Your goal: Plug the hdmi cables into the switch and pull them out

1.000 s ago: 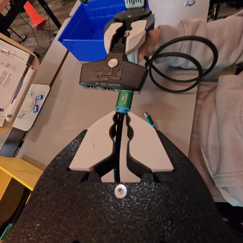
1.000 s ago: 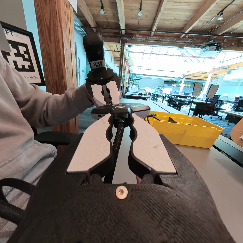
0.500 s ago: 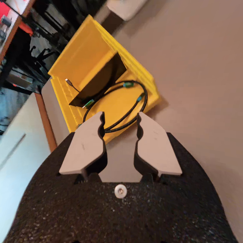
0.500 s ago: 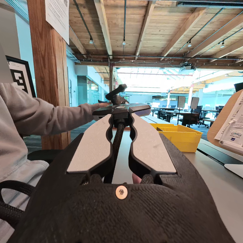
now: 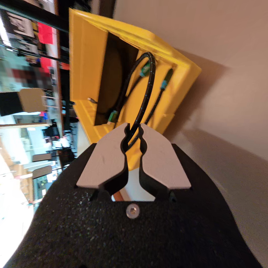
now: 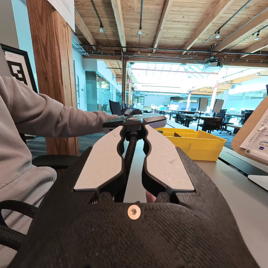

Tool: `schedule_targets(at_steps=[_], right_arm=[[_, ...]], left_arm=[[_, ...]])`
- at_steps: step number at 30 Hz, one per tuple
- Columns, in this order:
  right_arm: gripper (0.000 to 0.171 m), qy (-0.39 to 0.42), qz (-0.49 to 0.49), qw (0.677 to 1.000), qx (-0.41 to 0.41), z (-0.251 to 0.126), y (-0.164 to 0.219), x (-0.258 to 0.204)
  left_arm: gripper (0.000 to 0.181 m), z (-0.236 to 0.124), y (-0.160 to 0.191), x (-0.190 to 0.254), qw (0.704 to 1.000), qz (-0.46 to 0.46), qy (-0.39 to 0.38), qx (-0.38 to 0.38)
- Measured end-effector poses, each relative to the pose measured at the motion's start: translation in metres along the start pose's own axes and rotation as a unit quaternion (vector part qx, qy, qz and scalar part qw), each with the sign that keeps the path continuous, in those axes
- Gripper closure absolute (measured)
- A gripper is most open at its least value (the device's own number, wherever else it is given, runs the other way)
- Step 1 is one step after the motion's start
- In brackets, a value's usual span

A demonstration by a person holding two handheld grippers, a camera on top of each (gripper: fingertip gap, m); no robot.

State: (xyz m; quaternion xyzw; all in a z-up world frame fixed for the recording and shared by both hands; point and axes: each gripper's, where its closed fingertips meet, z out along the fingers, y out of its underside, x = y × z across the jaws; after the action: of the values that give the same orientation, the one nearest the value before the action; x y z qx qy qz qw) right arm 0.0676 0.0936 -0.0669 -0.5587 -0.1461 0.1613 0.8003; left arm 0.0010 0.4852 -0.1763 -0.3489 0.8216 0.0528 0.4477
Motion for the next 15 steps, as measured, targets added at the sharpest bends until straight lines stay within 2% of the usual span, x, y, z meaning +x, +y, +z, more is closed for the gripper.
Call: schedule_targets(at_steps=[1, 7, 9, 12, 15], right_arm=[[0.149, 0.001, 0.000, 1.000, 0.002, 0.000, 0.000, 0.000], [0.149, -0.003, 0.000, 1.000, 0.007, -0.001, -0.002, -0.001], [0.149, -0.009, -0.001, 1.000, 0.018, -0.003, -0.005, -0.003], [0.149, -0.032, -0.005, 0.998, 0.056, -0.010, -0.020, -0.009], [0.149, -0.075, -0.007, 0.993, 0.096, -0.022, -0.039, -0.022]], left_arm=[[0.172, -0.005, -0.004, -0.011, 1.000, 0.003, -0.027, 0.010], [0.175, -0.053, -0.024, -0.091, 0.970, 0.012, -0.240, 0.030], [0.175, -0.082, -0.048, -0.102, 0.956, 0.010, -0.280, 0.083], [0.176, -0.124, -0.103, -0.085, 0.935, 0.052, -0.295, 0.190], [0.176, -0.150, -0.150, -0.031, 0.909, 0.125, -0.279, 0.283]])
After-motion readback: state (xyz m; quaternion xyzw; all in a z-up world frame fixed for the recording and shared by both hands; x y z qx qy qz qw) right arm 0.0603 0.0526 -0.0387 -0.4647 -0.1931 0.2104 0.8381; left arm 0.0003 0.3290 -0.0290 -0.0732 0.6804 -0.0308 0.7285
